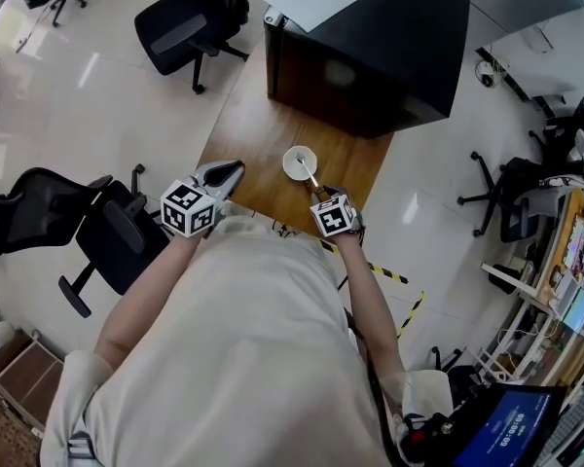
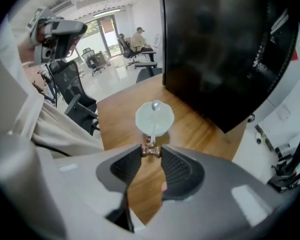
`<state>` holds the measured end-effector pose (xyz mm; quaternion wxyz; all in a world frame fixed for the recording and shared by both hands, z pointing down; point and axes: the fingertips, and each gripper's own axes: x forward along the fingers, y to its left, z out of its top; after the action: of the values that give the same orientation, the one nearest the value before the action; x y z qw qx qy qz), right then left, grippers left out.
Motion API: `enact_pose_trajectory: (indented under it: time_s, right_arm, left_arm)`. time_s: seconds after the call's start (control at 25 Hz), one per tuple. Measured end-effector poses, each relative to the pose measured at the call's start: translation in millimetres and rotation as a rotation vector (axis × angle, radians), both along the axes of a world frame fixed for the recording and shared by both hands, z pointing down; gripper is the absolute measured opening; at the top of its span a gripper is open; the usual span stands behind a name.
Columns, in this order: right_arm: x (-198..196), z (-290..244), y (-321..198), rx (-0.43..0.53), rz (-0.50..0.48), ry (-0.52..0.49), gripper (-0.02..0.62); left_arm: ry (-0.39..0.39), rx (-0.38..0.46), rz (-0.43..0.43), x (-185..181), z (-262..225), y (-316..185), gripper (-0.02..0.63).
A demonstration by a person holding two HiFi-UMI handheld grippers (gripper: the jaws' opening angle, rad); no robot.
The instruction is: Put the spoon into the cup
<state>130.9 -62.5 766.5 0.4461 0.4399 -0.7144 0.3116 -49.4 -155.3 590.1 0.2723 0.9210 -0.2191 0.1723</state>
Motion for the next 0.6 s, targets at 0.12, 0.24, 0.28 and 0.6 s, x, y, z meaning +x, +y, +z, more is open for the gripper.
enact_pose_trajectory:
  time_s: [0.12,0.24,0.28,0.6]
  right_arm:
    - [-3,0,-9,-0.026,-0.050,0.036,0.126]
    - [-5,3,-13,-0.060,-0.076,0.069,0.126]
    - [-7,3,-14,-0.069,-0.084,0.077,0.126]
    - [-8,10,-20,-0.130,-0.112,0.119,0.127]
  left_arm:
    - [0.004,0.001,-0.003,0,0,0,0.002]
    - [0.010,0.004,-0.010,-4,0,0,0.002]
    - [0.012,0.004,-0.015,-6,-1,0,0.002]
    - [0.032,-0.009,-0.057,-20,2,-5,0.002]
